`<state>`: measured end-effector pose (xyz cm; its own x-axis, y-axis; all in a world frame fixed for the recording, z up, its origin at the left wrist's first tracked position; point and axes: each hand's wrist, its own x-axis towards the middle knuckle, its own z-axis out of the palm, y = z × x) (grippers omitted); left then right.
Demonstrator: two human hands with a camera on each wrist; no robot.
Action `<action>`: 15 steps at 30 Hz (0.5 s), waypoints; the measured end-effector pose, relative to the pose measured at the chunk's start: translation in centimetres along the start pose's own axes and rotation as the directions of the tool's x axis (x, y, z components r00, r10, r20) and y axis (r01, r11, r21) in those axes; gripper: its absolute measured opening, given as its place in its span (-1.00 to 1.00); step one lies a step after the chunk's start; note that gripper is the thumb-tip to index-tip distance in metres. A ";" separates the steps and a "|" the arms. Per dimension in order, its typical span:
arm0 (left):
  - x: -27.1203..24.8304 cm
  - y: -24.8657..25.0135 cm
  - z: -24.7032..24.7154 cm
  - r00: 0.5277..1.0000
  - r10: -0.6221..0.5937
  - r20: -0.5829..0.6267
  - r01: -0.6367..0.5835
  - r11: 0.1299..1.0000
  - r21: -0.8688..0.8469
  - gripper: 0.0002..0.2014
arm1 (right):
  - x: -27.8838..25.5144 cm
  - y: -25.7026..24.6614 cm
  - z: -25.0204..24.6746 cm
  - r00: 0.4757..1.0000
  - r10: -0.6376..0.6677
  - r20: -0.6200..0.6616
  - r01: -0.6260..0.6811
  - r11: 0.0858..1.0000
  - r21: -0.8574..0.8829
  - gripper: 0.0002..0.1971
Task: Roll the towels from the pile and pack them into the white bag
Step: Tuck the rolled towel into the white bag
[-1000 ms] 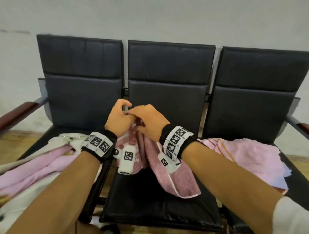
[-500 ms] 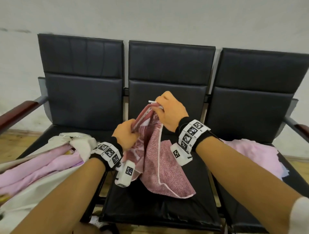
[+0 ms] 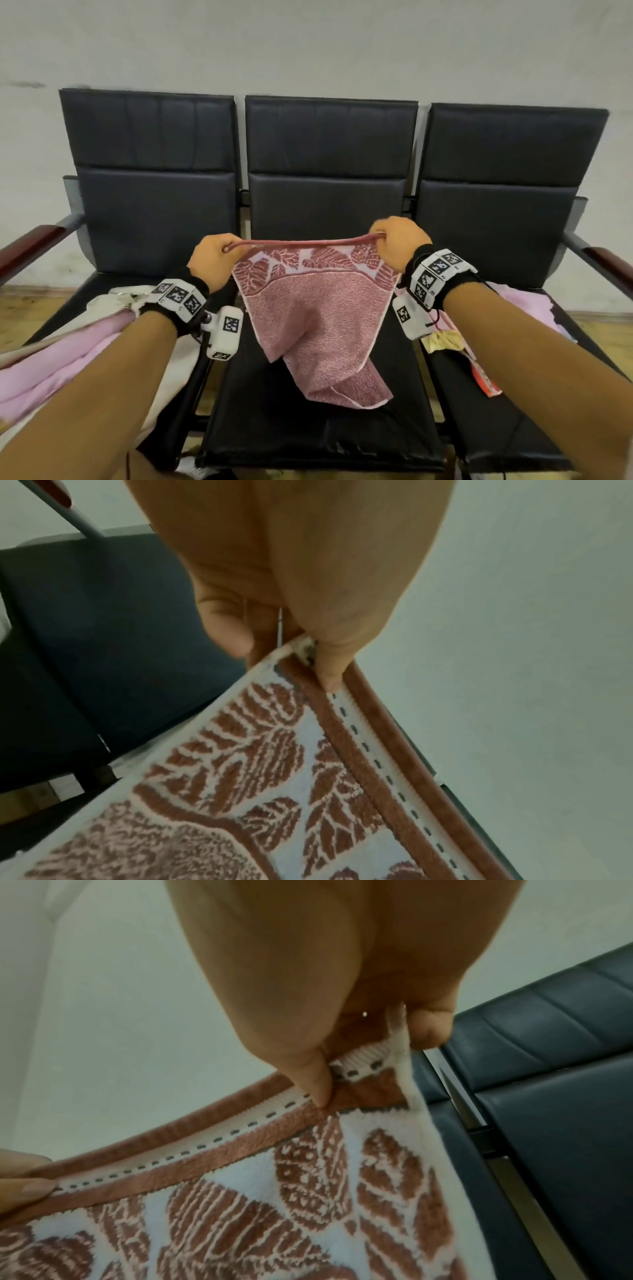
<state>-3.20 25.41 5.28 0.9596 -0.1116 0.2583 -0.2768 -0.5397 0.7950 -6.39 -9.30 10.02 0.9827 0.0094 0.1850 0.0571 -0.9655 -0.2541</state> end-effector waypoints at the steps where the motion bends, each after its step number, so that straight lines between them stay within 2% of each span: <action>1: 0.1 0.0 0.3 1.000 -0.012 0.024 0.011 0.999 0.048 -0.85 | -0.1 0.3 0.1 0.998 0.021 0.053 -0.020 1.000 -0.017 -0.74; 3: 0.5 -0.5 1.0 0.995 -0.079 0.057 0.073 0.992 0.099 -0.83 | -0.3 0.6 0.6 0.989 0.089 0.116 -0.086 0.996 -0.030 -0.79; 6: 1.2 -1.1 2.2 0.985 -0.163 0.064 0.165 0.986 -0.016 -0.82 | 0.1 1.0 1.5 0.980 0.180 0.090 -0.185 0.981 0.056 -0.81; 9: 1.9 0.5 3.5 0.977 -0.208 -0.037 0.199 0.965 -0.170 -0.85 | 1.4 1.2 2.7 0.953 0.303 0.015 -0.295 0.911 0.287 -0.82; 12: 3.6 4.1 3.1 0.950 -0.078 -0.304 0.022 0.983 -0.185 -0.85 | 3.5 0.2 2.1 0.917 0.395 -0.059 -0.304 0.787 0.537 -0.83; 15: 5.5 8.8 0.1 0.879 0.139 -0.456 -0.210 0.972 -0.108 -0.86 | 5.7 -1.9 -1.8 0.847 0.424 -0.323 -0.086 0.707 0.702 -0.80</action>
<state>-0.40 19.93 13.63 0.7821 0.2070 0.5878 -0.4756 -0.4112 0.7777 -1.21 -7.92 13.25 0.7992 -0.4849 0.3551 0.0792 -0.5008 -0.8619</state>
